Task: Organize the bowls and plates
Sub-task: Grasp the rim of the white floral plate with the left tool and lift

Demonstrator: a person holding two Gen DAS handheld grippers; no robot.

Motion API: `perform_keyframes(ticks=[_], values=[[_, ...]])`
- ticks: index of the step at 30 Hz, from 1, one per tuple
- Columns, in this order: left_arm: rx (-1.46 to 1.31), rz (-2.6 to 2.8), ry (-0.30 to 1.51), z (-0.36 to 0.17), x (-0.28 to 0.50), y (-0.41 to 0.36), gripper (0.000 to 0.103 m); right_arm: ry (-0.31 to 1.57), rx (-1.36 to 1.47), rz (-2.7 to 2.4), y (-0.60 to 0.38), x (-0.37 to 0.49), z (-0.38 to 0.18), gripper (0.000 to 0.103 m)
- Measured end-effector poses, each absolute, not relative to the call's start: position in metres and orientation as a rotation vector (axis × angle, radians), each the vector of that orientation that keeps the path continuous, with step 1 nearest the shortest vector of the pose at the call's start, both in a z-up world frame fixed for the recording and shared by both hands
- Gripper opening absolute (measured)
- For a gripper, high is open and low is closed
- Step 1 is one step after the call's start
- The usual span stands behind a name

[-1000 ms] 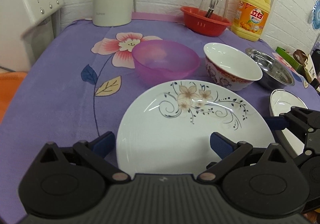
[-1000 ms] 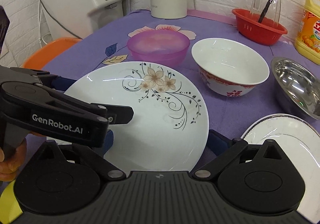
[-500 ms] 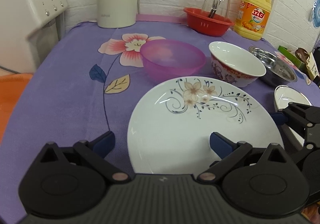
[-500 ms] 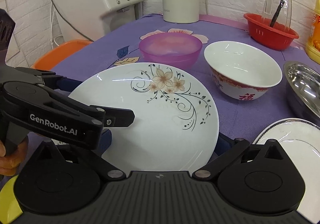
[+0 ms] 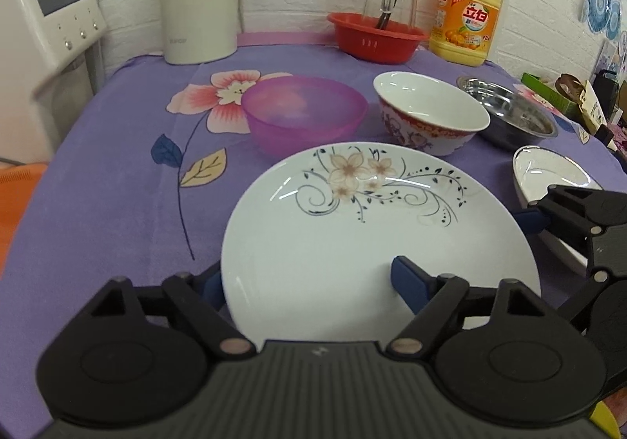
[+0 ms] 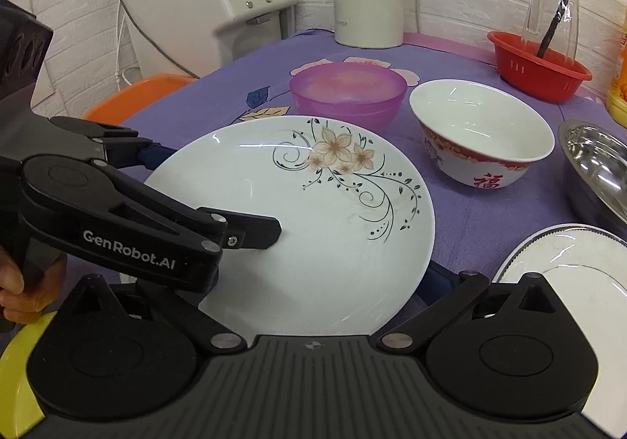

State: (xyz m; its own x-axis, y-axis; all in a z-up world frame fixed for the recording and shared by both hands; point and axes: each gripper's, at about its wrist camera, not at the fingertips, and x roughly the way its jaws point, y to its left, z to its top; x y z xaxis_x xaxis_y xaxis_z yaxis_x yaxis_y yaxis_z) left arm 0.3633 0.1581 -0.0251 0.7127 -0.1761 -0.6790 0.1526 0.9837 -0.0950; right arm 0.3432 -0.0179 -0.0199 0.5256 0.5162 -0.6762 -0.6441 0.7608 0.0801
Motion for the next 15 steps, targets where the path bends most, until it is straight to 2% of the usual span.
perform_keyframes(ticks=[10, 15], values=[[-0.155, -0.148, 0.774, -0.012, 0.366, 0.162, 0.080, 0.715, -0.146, 0.615, -0.020, 0.344, -0.014, 0.103], [-0.125, -0.130, 0.756, -0.001, 0.361, 0.155, 0.080, 0.688, -0.130, 0.592, -0.022, 0.337, -0.007, 0.103]])
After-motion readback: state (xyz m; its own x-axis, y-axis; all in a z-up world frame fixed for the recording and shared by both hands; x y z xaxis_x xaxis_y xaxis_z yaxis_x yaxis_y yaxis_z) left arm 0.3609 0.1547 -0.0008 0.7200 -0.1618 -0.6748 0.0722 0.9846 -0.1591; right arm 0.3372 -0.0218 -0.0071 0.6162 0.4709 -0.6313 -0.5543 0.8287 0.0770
